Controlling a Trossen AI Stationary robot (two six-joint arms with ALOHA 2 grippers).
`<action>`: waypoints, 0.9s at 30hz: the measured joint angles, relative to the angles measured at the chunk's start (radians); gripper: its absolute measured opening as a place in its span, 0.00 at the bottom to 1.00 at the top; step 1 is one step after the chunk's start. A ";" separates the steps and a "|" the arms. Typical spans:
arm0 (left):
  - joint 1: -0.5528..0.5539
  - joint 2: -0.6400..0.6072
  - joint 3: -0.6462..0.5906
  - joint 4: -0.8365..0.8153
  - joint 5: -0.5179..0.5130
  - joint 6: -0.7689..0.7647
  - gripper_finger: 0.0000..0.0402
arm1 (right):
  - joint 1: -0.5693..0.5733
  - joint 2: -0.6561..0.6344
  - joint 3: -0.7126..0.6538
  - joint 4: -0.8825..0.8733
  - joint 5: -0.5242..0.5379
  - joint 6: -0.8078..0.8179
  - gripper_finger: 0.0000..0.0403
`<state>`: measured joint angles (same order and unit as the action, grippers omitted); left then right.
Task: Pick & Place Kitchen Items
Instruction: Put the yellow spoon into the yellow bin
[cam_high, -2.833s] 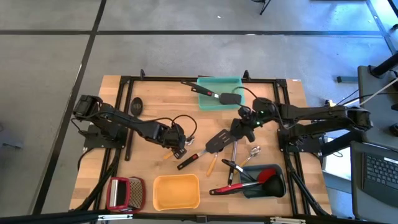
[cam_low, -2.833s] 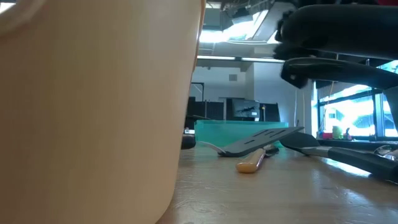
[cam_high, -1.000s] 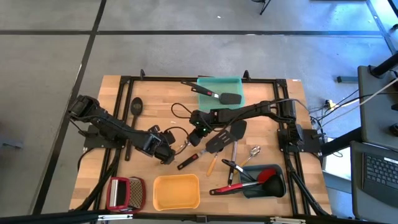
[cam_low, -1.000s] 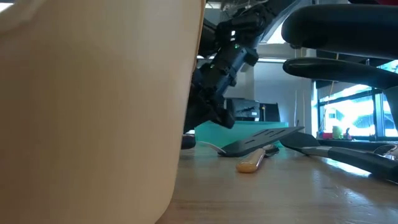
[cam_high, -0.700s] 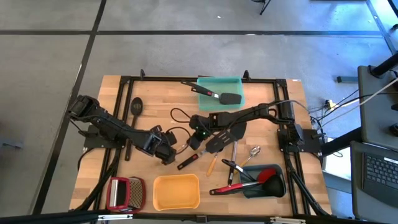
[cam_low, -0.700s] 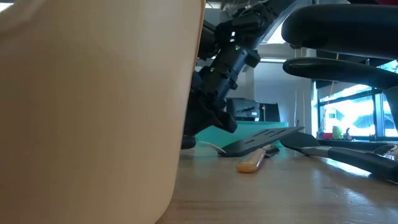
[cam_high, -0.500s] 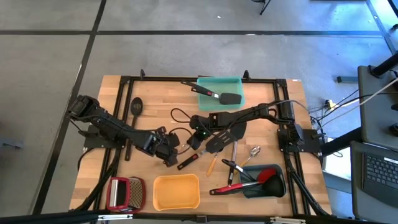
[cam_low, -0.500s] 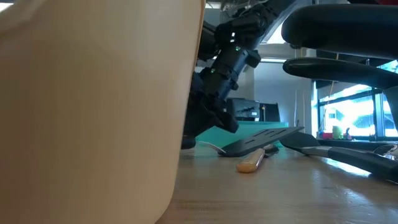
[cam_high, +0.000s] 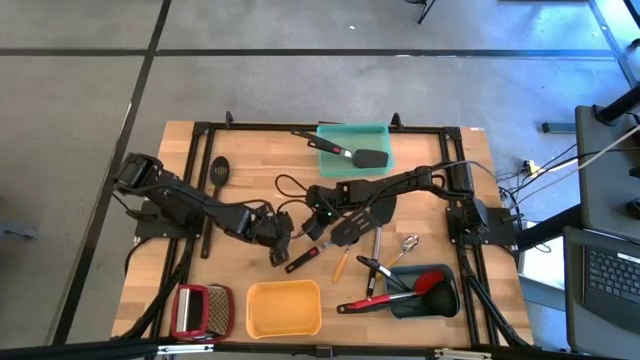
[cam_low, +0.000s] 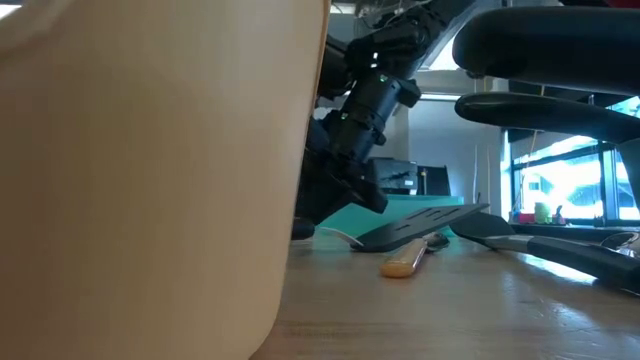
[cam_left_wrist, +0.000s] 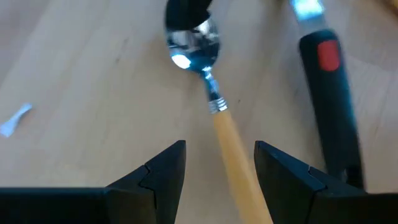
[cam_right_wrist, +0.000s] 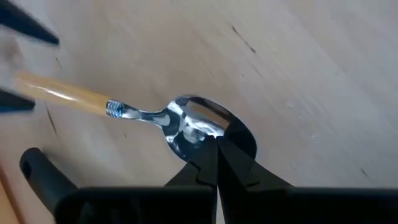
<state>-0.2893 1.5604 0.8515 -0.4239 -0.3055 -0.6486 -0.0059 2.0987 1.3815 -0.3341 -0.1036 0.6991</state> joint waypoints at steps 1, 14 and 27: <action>0.000 0.005 -0.004 0.023 0.006 0.000 0.46 | 0.000 0.000 0.000 -0.004 0.000 0.000 0.00; 0.006 0.098 -0.010 0.065 -0.006 -0.018 0.47 | 0.002 0.048 0.005 0.020 -0.049 0.019 0.00; 0.057 0.118 -0.007 0.070 0.067 -0.047 0.28 | 0.002 0.050 0.002 0.036 -0.058 0.002 0.00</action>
<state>-0.2323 1.6779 0.8444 -0.3536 -0.2386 -0.6956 -0.0036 2.1487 1.3838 -0.2979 -0.1616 0.7011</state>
